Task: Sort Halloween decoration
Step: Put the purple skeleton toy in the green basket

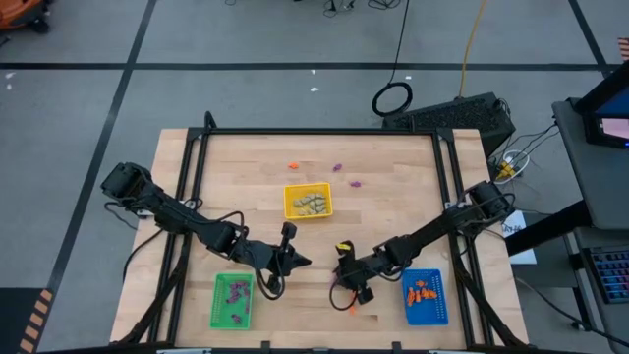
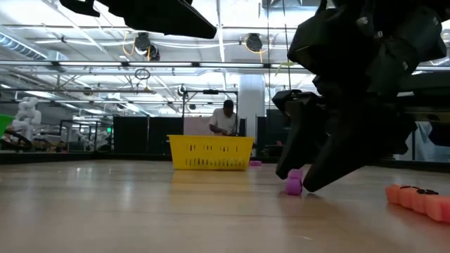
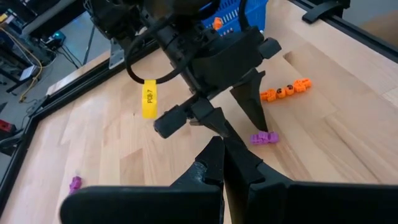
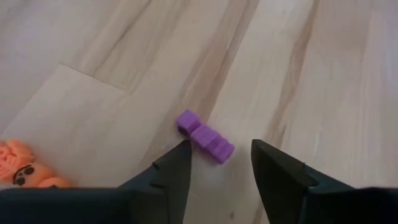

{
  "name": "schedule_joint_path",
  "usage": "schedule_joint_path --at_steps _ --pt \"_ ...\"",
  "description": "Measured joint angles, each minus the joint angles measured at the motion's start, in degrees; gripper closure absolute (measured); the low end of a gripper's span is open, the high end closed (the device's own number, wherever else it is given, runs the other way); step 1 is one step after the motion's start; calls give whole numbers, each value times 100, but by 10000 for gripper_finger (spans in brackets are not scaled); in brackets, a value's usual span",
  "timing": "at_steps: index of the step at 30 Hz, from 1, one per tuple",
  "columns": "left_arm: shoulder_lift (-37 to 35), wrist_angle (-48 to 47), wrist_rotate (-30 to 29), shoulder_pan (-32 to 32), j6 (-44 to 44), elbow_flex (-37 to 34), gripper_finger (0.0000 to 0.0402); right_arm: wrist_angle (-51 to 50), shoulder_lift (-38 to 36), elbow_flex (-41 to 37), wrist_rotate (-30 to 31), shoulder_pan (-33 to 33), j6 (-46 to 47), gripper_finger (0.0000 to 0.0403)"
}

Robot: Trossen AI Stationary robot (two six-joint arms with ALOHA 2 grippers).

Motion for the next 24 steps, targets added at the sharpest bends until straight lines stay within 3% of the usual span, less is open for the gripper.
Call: schedule_joint_path --at_steps 15,24 --pt "0 4 -17 17 31 0 398 27 61 0 -609 -61 79 393" --pt "0 7 -34 15 -310 0 399 -67 -137 0 -609 -55 310 402"
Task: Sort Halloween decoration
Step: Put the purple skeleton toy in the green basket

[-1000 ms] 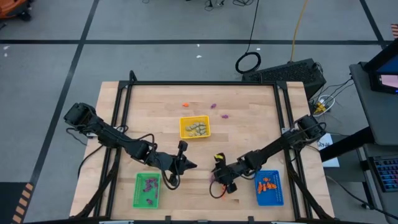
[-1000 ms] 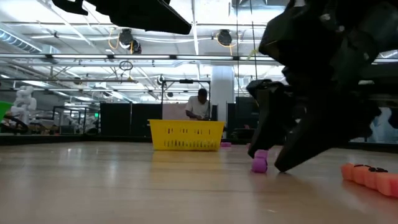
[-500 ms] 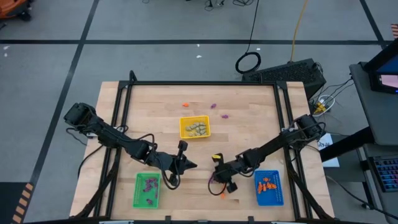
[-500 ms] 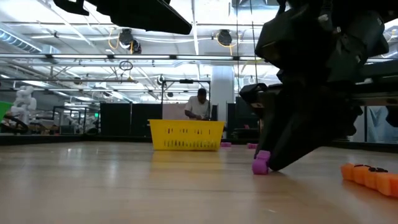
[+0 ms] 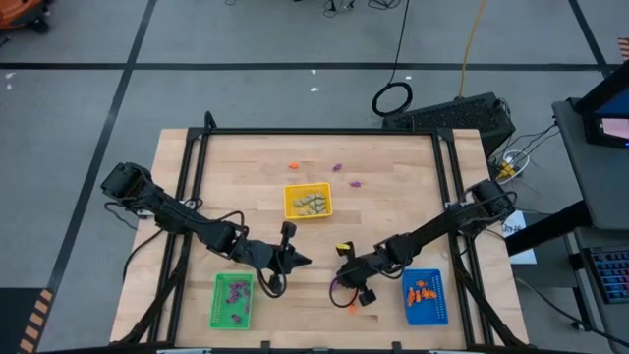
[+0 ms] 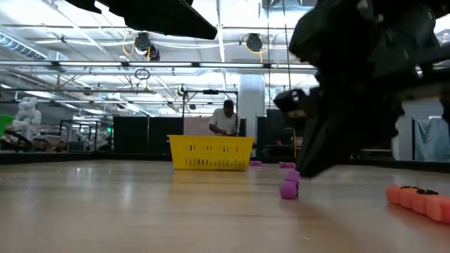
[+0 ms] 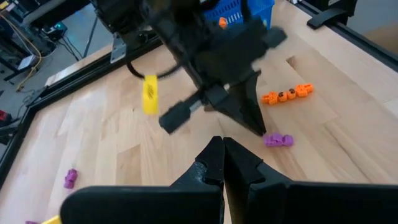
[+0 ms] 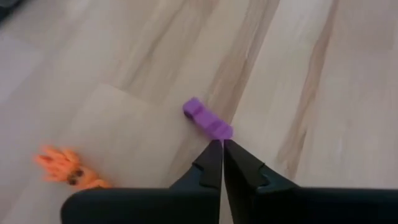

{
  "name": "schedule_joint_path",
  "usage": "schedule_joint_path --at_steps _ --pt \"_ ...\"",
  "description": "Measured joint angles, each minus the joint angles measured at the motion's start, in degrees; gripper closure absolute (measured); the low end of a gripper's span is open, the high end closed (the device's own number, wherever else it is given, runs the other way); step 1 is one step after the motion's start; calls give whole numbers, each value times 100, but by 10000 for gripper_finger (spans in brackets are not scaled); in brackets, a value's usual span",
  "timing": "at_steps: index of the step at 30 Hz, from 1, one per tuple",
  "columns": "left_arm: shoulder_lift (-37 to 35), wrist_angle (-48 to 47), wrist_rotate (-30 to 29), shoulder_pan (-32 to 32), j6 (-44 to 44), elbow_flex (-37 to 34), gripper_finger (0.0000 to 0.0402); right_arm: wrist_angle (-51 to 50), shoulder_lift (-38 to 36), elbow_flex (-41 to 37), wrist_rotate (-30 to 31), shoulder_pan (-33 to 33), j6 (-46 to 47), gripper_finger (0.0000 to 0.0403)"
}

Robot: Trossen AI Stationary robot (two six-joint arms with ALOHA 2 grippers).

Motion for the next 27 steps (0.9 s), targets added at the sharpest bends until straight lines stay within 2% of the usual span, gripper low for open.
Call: schedule_joint_path --at_steps 5,8,16,19,24,27 --pt "0 -4 -30 0 -2 0 399 -248 -206 4 59 0 223 399" --pt "0 0 -33 0 -4 0 399 -362 -152 2 152 2 176 382" --pt "0 100 -168 0 -6 0 398 -41 48 2 -302 -172 -446 247" --pt "-2 123 -174 1 -7 0 398 130 52 2 -456 -206 -872 214" --pt "-2 145 -176 23 -4 0 398 493 80 2 -1146 -338 -1193 213" --pt "-2 144 -176 51 -2 0 398 627 215 2 -1206 -389 -1311 228"
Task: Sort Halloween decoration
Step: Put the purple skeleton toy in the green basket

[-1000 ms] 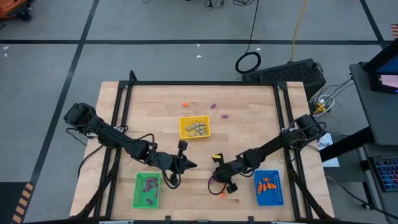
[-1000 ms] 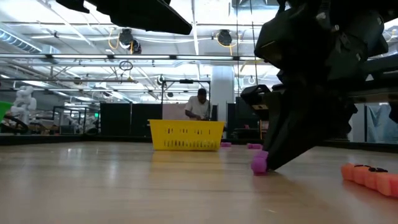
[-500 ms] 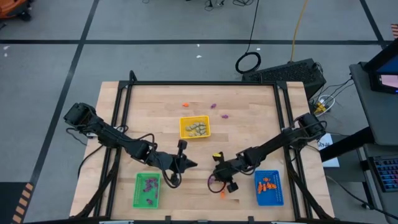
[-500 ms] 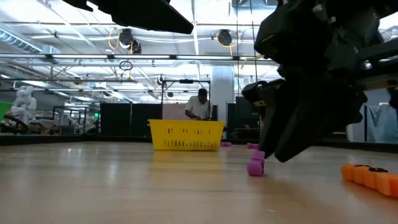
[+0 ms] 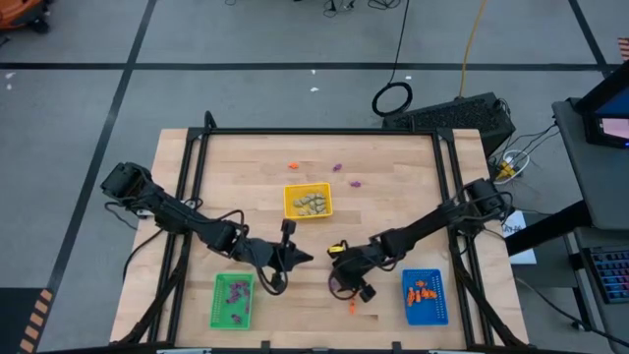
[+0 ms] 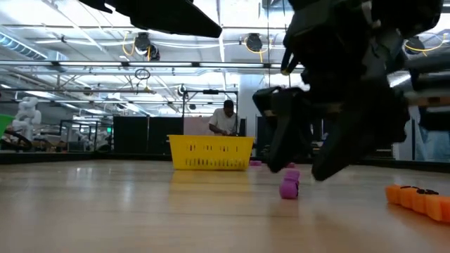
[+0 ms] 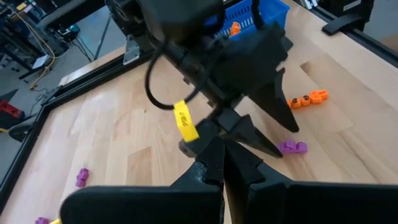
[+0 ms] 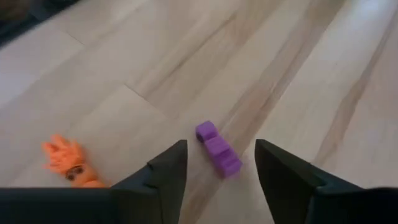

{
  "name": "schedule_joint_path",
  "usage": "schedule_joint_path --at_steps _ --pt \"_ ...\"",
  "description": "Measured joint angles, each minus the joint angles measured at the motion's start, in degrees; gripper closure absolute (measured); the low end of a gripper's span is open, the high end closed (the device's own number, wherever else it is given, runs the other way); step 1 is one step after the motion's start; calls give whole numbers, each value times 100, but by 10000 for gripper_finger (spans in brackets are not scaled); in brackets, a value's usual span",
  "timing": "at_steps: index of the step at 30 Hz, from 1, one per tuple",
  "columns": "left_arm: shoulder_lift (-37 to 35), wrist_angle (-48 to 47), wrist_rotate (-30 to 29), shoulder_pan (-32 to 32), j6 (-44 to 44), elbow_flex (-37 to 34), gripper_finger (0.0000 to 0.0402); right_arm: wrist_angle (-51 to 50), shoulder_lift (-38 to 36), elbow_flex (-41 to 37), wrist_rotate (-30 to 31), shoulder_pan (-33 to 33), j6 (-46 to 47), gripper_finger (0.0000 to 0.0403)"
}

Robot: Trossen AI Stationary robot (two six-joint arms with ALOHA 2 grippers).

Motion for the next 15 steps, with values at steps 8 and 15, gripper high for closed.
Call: schedule_joint_path --at_steps 8,15 --pt "0 -12 0 47 2 0 398 201 296 0 -228 -119 -124 252" --pt "0 -19 0 49 4 0 398 194 296 0 -205 -132 -130 317"
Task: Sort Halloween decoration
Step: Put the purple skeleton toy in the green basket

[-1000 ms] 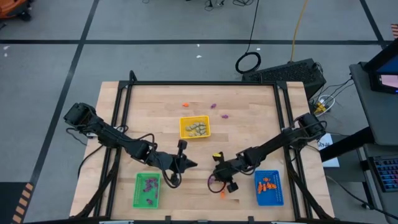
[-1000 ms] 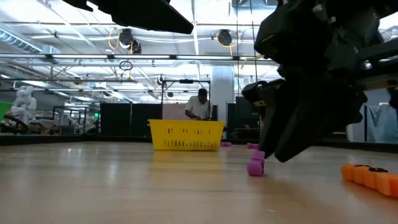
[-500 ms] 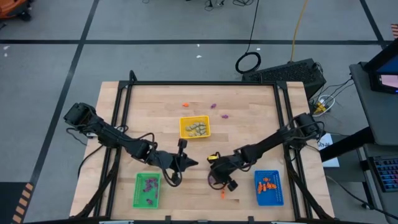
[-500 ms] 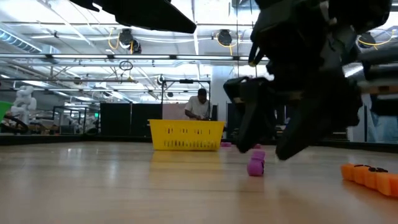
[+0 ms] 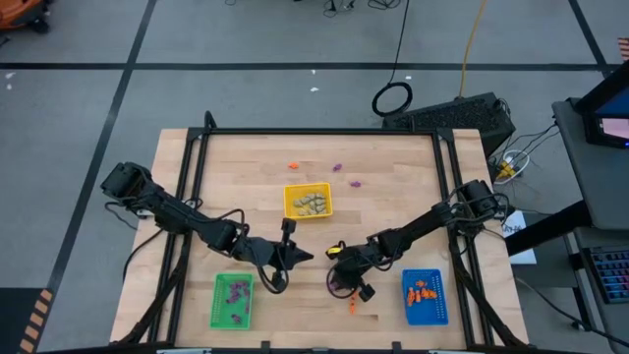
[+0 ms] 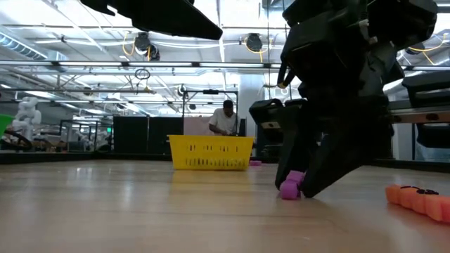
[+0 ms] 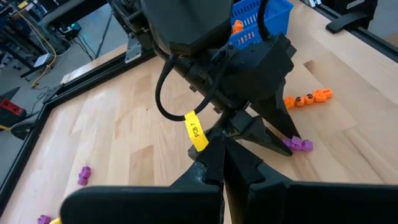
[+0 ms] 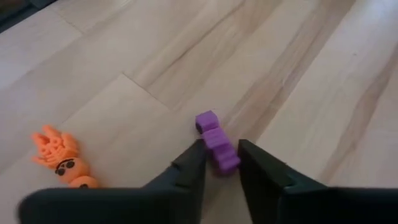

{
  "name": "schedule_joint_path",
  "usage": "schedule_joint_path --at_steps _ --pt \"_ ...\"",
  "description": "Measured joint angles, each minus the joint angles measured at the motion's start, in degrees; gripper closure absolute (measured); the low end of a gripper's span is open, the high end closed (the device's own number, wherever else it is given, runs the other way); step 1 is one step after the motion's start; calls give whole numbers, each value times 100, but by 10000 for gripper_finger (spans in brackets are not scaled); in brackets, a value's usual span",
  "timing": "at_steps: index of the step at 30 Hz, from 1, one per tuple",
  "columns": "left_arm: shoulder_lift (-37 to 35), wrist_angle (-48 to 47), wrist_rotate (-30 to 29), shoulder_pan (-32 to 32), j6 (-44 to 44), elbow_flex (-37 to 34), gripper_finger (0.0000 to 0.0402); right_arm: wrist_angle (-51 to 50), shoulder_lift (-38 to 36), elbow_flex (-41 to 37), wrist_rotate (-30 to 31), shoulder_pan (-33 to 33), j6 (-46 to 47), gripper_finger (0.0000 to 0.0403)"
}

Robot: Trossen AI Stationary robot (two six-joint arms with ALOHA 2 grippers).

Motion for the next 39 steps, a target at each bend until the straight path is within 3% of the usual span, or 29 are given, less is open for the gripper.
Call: schedule_joint_path --at_steps 6,13,15,20,25,28,33,39 --pt "0 2 0 1 0 0 398 -21 0 2 69 -4 167 391" --pt "0 -5 51 -2 -373 0 398 -336 -322 -7 220 -7 625 385" --pt "0 -23 87 -2 -586 0 398 -767 -635 -7 529 33 752 386" --pt "0 98 10 -2 -754 0 392 -1870 -1543 -7 2112 268 1100 395" --pt "188 430 -462 -27 -532 2 325 -1641 -2017 -2 3894 527 1350 396" --pt "412 844 -659 -33 -194 2 268 -1370 -1996 -2 4568 646 1180 397" --pt "623 1202 -717 27 -96 2 204 -1015 -1812 -2 5058 700 952 397" --pt "636 1204 -1077 87 -151 2 187 -704 -1775 -2 5053 726 827 397"
